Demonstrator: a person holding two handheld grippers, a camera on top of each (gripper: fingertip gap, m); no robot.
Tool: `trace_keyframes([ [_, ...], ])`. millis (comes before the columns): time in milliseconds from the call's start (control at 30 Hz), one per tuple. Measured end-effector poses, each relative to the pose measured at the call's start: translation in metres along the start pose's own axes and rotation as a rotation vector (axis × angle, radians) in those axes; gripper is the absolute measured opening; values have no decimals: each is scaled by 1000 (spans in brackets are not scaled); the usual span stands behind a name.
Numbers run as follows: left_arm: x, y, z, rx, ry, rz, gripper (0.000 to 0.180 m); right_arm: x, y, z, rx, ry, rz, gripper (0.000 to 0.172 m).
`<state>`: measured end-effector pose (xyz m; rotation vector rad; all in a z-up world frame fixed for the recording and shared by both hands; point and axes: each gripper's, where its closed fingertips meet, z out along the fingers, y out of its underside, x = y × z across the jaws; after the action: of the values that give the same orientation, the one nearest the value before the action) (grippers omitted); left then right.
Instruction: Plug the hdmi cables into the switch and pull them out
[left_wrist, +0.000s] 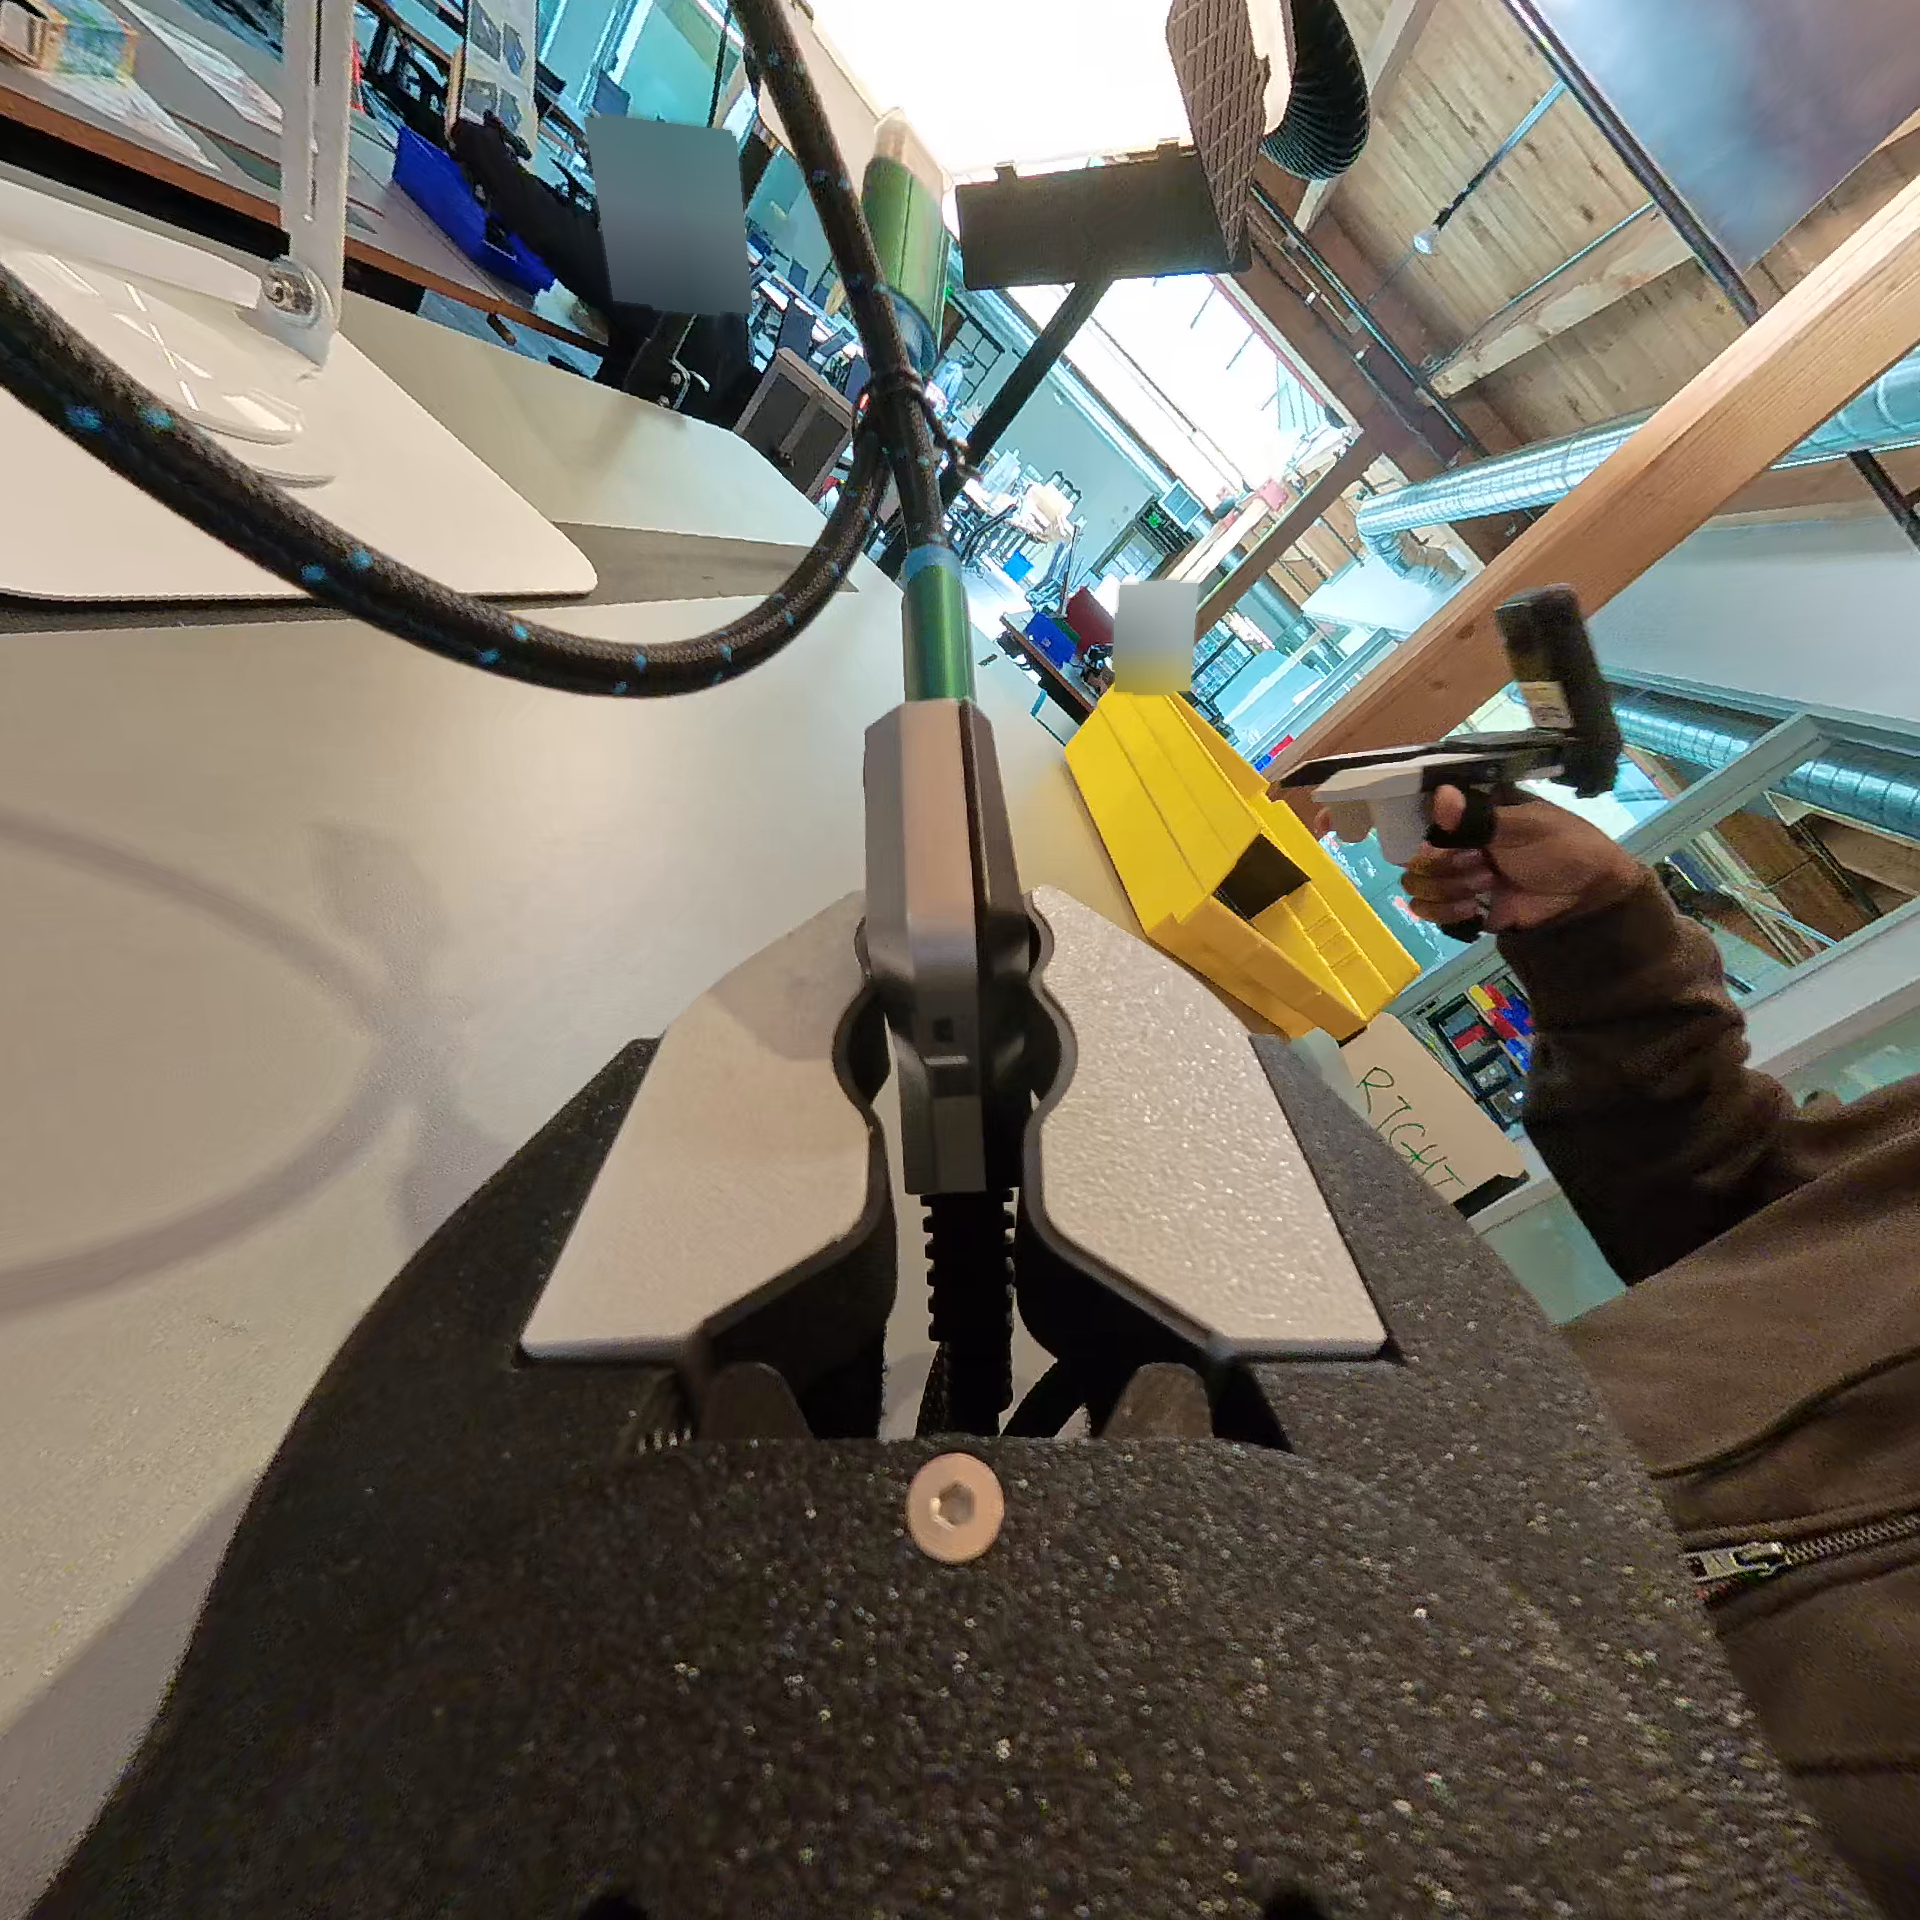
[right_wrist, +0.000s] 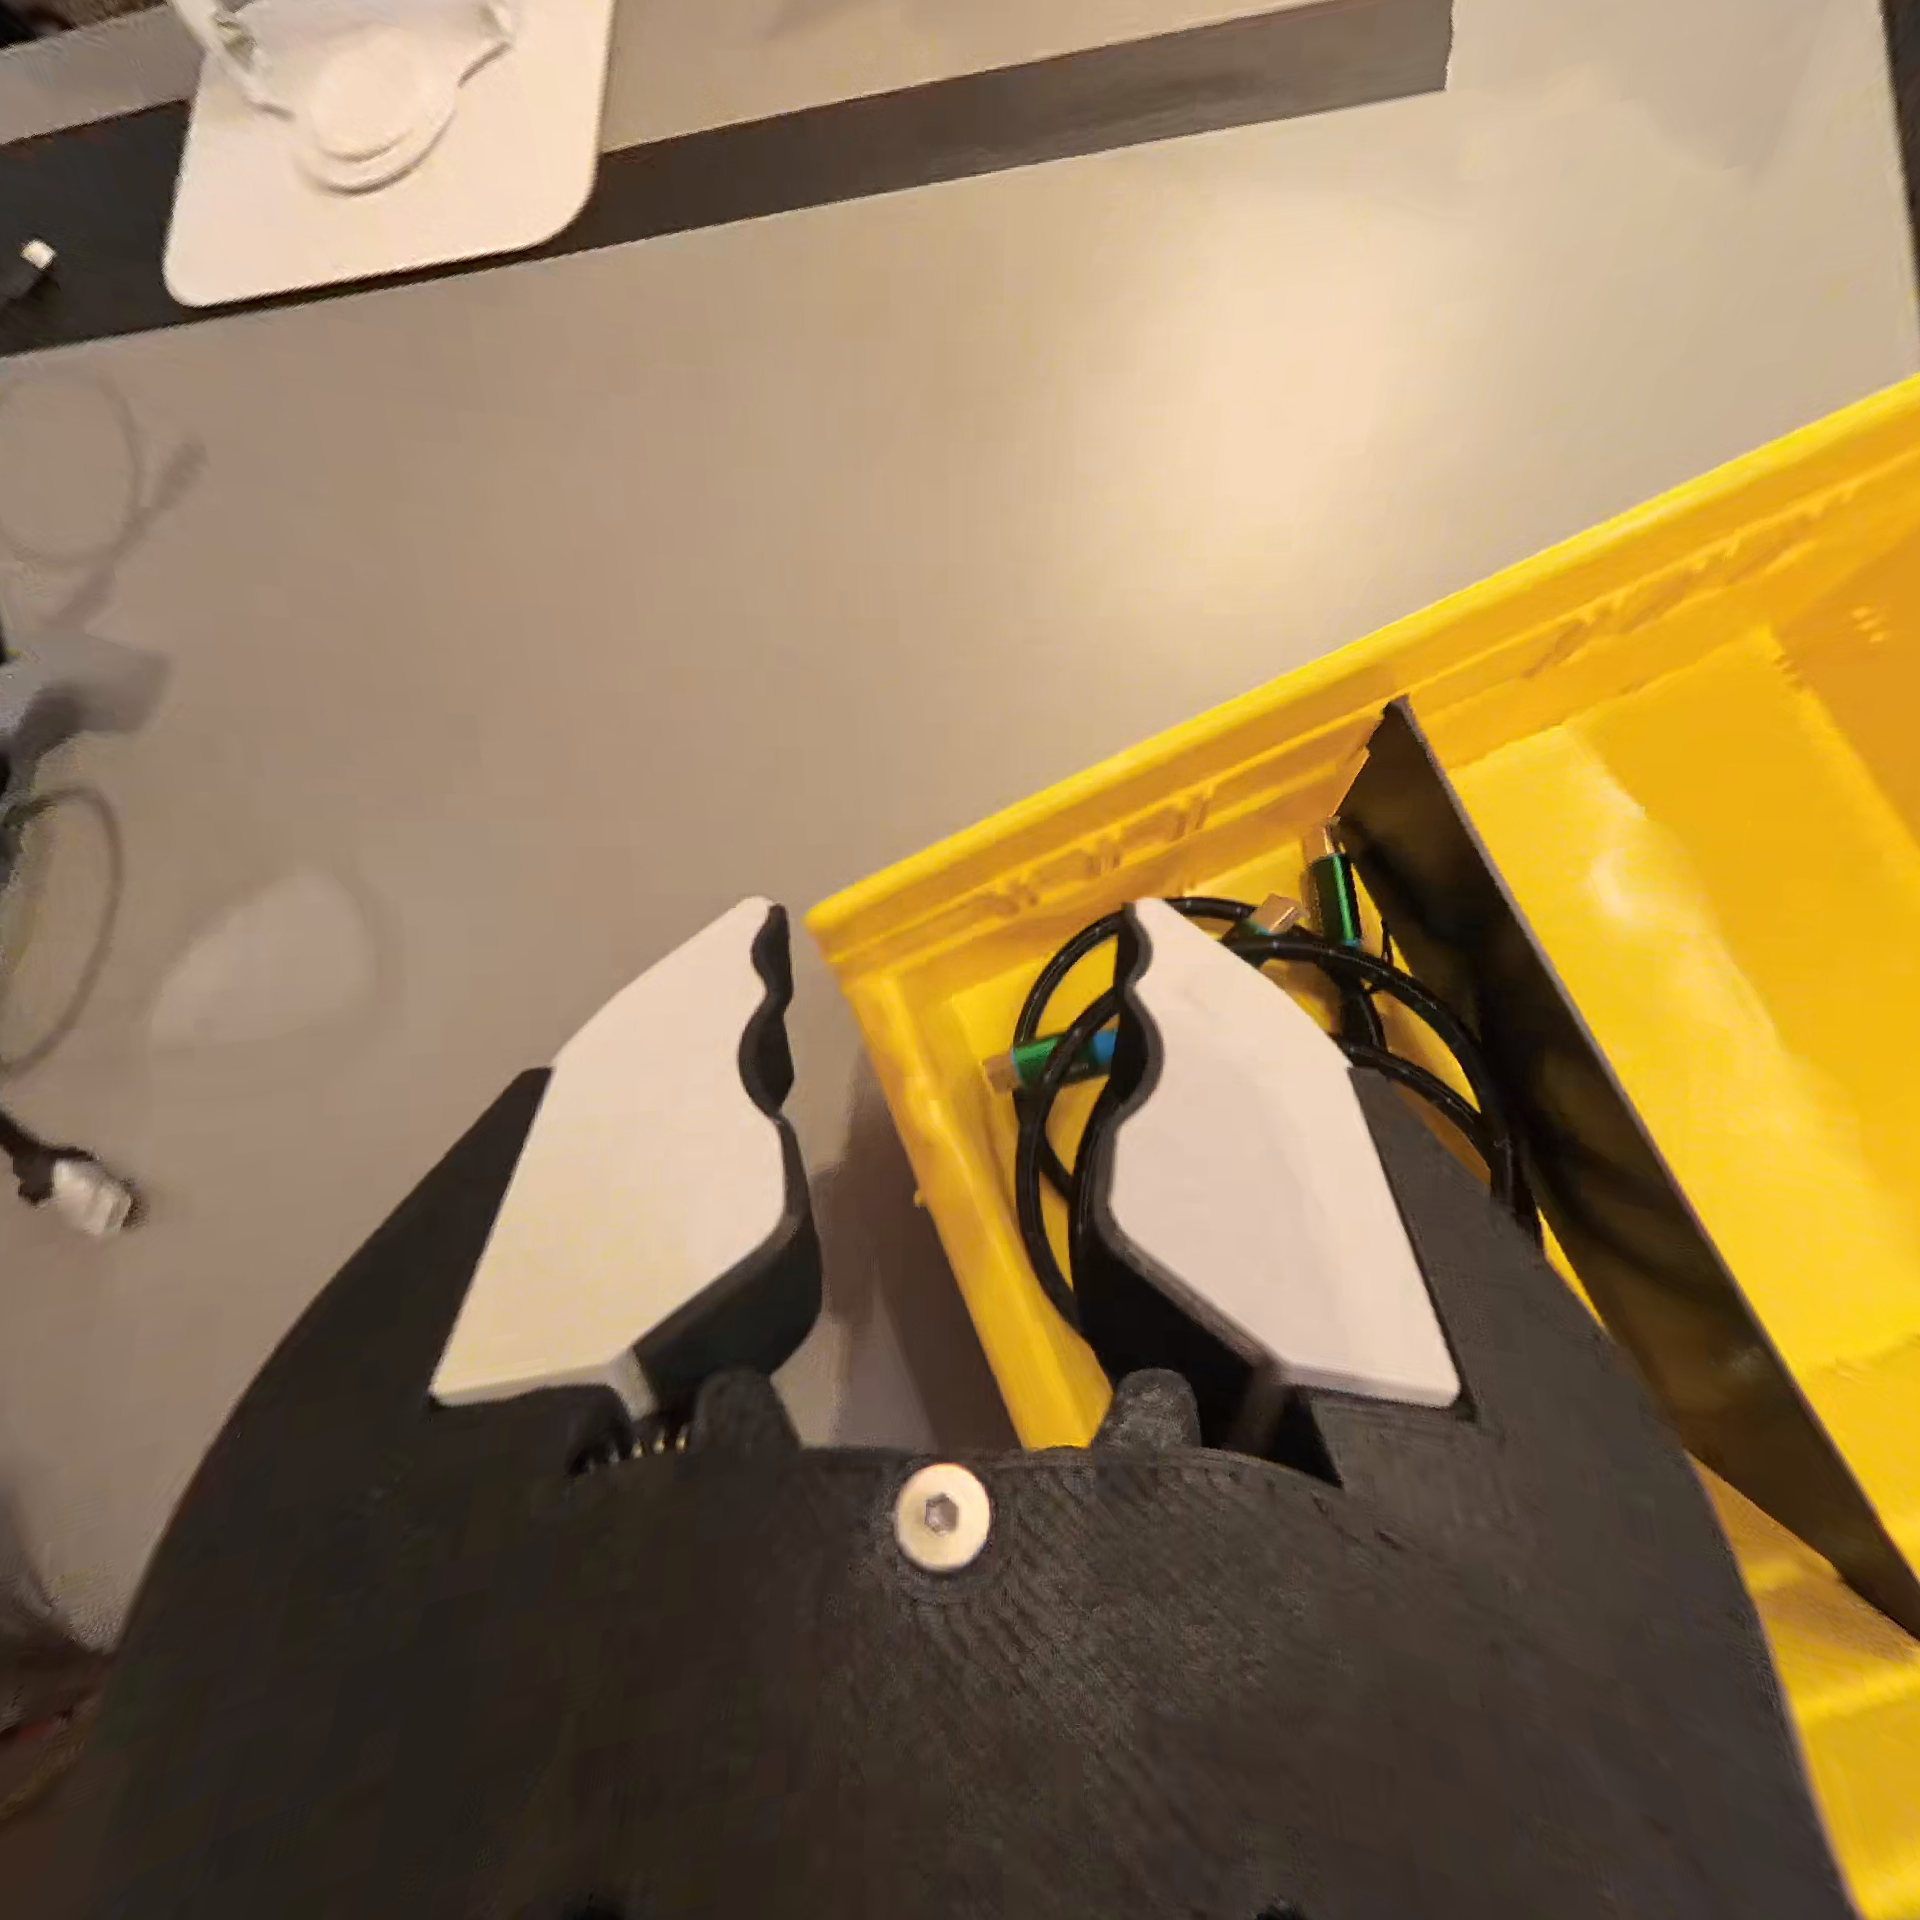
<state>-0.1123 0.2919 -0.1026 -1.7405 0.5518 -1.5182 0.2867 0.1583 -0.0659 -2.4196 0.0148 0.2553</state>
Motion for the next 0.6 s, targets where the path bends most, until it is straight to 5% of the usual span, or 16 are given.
trace_keyframes([
  [133,1,-2,-2,18,6,-4,22,15,-13,32,-2,53,51,63],
  [267,0,-3,-2,19,7,-6,22,23,1,59,-167,153,-65,55],
  [600,-1,-4,-3,25,11,-21,22,-10,34,37,-323,22,-364,25],
])
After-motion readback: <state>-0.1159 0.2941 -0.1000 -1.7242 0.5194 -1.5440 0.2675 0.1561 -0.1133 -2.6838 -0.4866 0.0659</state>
